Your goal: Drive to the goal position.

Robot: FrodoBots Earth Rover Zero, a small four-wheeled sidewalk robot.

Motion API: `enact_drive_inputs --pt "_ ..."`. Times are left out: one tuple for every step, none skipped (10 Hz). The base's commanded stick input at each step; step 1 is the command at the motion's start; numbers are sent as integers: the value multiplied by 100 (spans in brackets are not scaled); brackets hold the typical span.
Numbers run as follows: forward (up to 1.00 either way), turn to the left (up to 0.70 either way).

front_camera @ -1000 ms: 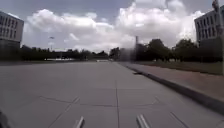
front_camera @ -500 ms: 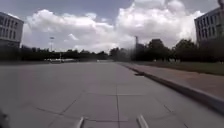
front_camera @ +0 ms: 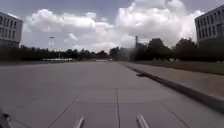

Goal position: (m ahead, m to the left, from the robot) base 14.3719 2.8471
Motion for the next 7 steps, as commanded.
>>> enact_drive_inputs --pt "70 0" --pt "70 0" --pt "70 0" --pt "70 0" --pt "70 0" --pt "70 0" --pt "70 0"
